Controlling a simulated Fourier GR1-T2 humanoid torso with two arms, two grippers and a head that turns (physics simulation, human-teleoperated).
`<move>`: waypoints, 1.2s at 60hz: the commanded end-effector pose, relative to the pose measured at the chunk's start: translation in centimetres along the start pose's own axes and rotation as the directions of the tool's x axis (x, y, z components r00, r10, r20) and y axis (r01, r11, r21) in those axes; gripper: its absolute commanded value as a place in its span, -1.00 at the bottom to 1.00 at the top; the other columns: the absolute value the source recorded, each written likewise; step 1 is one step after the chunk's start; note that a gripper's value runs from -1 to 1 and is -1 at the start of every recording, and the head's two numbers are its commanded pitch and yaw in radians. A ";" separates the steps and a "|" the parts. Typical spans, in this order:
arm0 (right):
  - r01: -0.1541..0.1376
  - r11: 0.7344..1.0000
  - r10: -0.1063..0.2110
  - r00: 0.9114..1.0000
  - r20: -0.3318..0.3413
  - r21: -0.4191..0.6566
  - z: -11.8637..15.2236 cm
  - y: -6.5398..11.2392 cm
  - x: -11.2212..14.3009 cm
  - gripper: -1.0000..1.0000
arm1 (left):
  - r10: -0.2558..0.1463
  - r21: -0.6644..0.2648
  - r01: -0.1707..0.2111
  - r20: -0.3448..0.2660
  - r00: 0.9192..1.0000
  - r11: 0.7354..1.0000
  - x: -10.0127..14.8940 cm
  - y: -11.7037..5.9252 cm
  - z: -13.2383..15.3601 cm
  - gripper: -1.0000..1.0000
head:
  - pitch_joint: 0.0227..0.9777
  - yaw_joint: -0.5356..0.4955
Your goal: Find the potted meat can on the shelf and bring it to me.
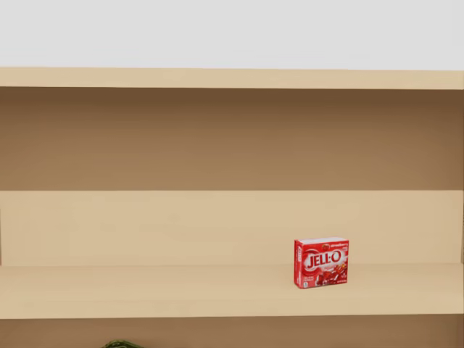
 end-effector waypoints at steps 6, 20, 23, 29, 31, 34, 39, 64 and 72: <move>0.007 1.000 -0.007 1.000 0.015 -0.001 0.4 0.3 0.4 -1.00 | 0.000 0.000 0.000 0.001 1.000 1.000 0.0 0.0 0.0 -1.00 | -0.87 -0.02; -0.005 1.000 0.004 0.999 -0.039 -0.016 -0.3 0.2 -0.4 -1.00 | -0.003 0.002 0.003 -0.001 1.000 1.000 0.0 0.0 0.0 -1.00 | -0.67 -0.02; -0.005 1.000 0.004 0.999 -0.040 -0.018 -0.3 0.2 -0.4 -1.00 | -0.005 0.002 0.005 -0.001 1.000 1.000 -0.1 0.0 -0.1 -1.00 | -0.63 -0.01; -0.013 1.000 0.012 0.999 -0.046 -0.018 -0.4 0.4 -0.5 -1.00 | -0.008 0.001 0.008 -0.002 1.000 1.000 -0.1 0.0 -0.1 -1.00 | -0.49 0.03; -0.016 1.000 0.015 0.999 -0.049 -0.016 -0.4 0.4 -0.6 -1.00 | -0.008 0.001 0.008 -0.002 1.000 1.000 -0.1 0.0 -0.1 -1.00 | -0.44 0.06; -0.019 1.000 0.019 0.998 -0.052 -0.016 -0.5 0.5 -0.6 -1.00 | -0.008 0.001 0.008 -0.001 1.000 1.000 -0.1 0.0 -0.1 -1.00 | -0.37 0.11; -0.022 1.000 0.022 0.998 -0.057 -0.015 -0.5 0.5 -0.7 -1.00 | -0.009 0.000 0.009 -0.001 1.000 1.000 -0.1 0.0 -0.2 -1.00 | -0.23 0.21; -0.015 1.000 0.014 0.999 -0.050 -0.026 -0.5 0.4 -0.6 -1.00 | -0.001 -0.061 0.003 0.021 1.000 0.998 0.8 -1.7 0.7 -1.00 | 0.07 0.43; -0.012 0.999 0.011 0.999 -0.043 -0.031 -0.4 0.3 -0.6 -1.00 | 0.028 -0.147 -0.027 0.005 1.000 0.989 3.1 -3.2 2.2 -1.00 | 0.04 0.42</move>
